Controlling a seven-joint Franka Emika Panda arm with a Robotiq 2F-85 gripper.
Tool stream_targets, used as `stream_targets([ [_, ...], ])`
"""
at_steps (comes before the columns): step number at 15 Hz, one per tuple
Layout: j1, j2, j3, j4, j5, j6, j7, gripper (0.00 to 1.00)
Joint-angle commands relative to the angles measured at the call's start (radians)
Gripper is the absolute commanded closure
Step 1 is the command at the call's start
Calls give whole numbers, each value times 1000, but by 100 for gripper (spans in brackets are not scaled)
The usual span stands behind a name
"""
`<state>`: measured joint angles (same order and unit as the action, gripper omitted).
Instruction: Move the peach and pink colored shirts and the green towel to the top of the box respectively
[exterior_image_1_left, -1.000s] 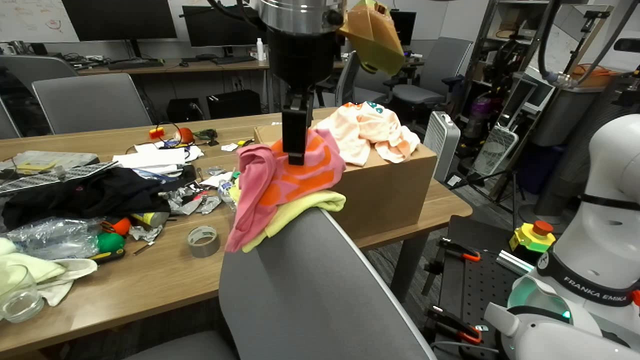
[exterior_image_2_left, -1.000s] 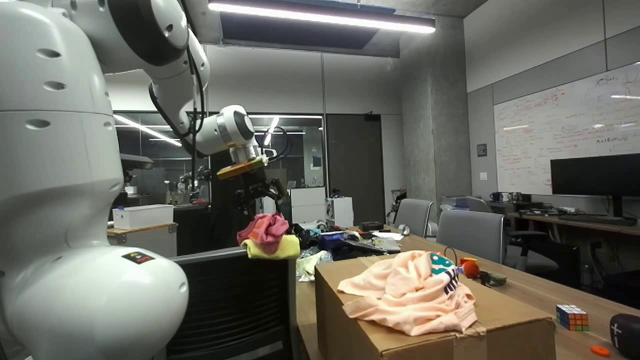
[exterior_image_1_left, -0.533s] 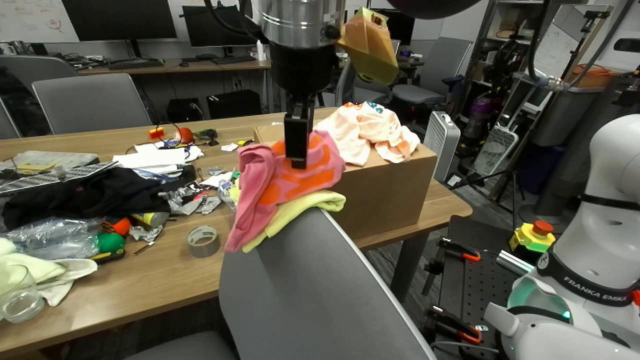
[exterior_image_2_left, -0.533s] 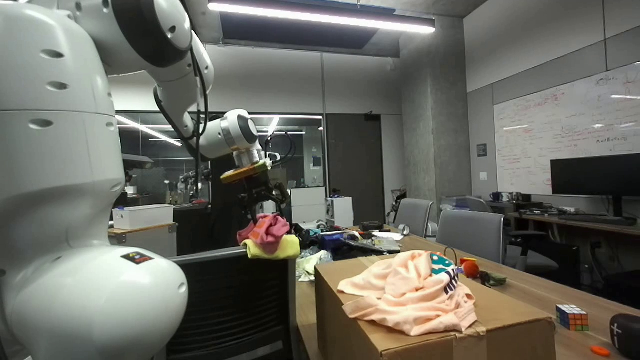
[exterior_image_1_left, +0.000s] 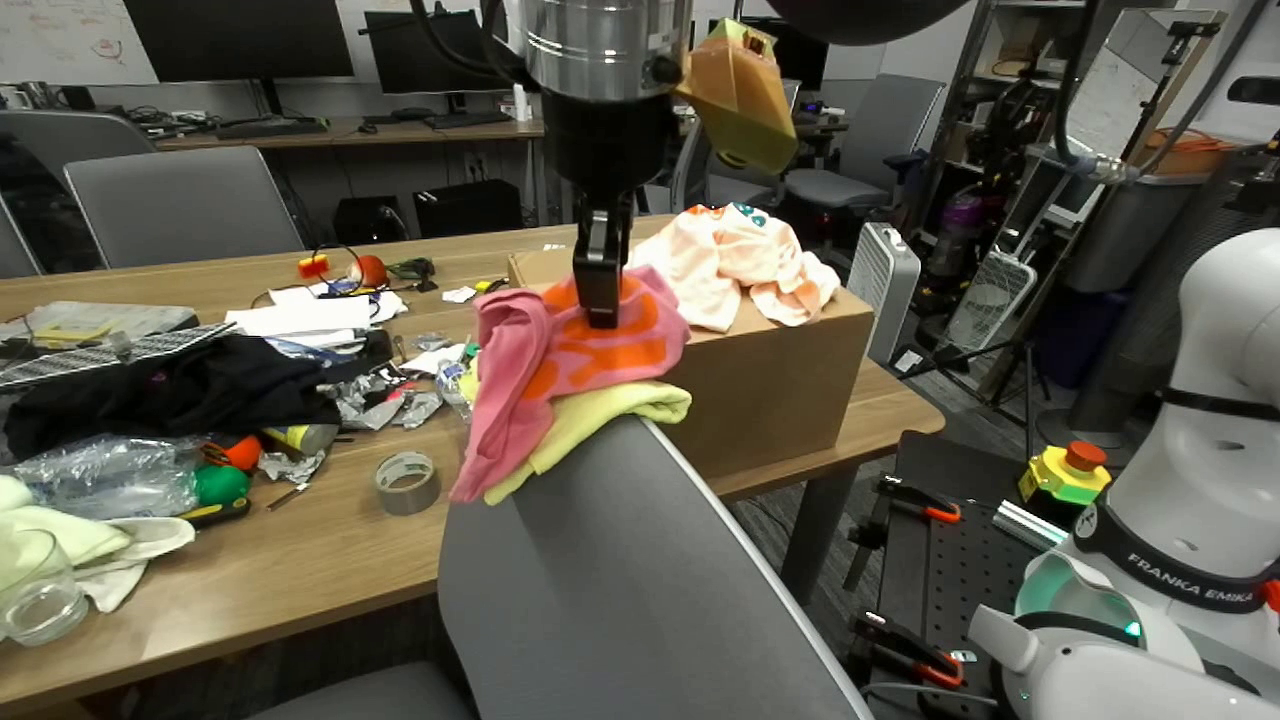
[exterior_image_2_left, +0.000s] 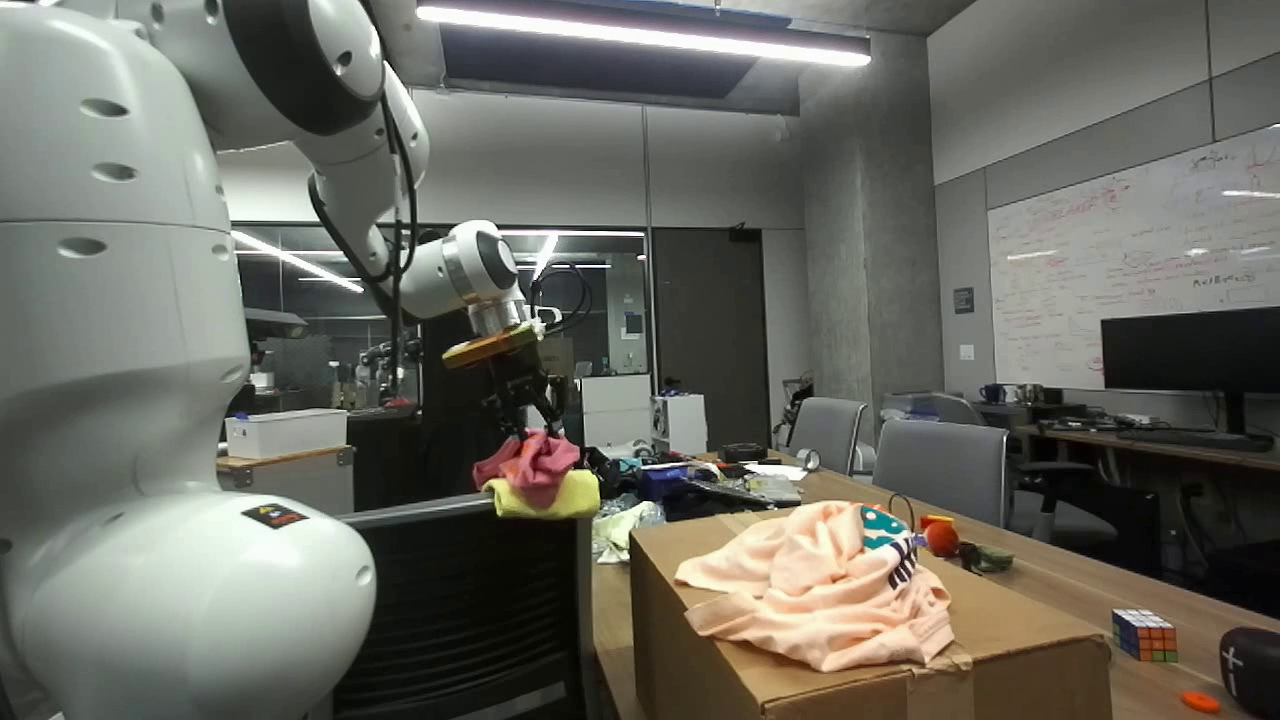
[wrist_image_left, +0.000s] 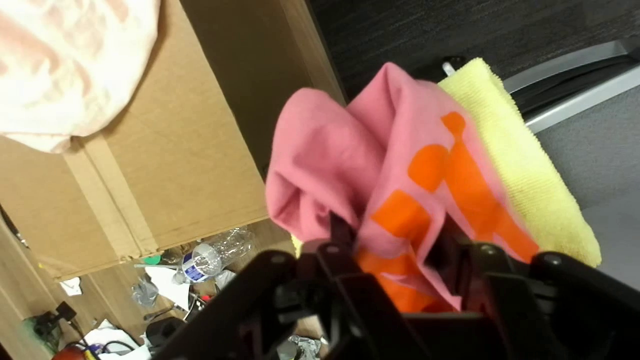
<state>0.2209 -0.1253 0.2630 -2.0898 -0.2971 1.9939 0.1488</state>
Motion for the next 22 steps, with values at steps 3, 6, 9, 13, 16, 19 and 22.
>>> stream_targets([
  [3,-2,-24,-7,-10,-9,36,-10,98],
  [6,-2,-47,-7,-13,-6,56,-8,98],
  [9,-4,-81,-7,-20,-7,83,3,97],
  [13,-12,-125,-8,-17,-11,111,14,97],
  [16,-20,-161,-10,8,-11,112,9,97],
  [19,-29,-207,-4,40,-15,99,9,97],
  [22,-37,-247,3,75,-30,81,-2,97],
])
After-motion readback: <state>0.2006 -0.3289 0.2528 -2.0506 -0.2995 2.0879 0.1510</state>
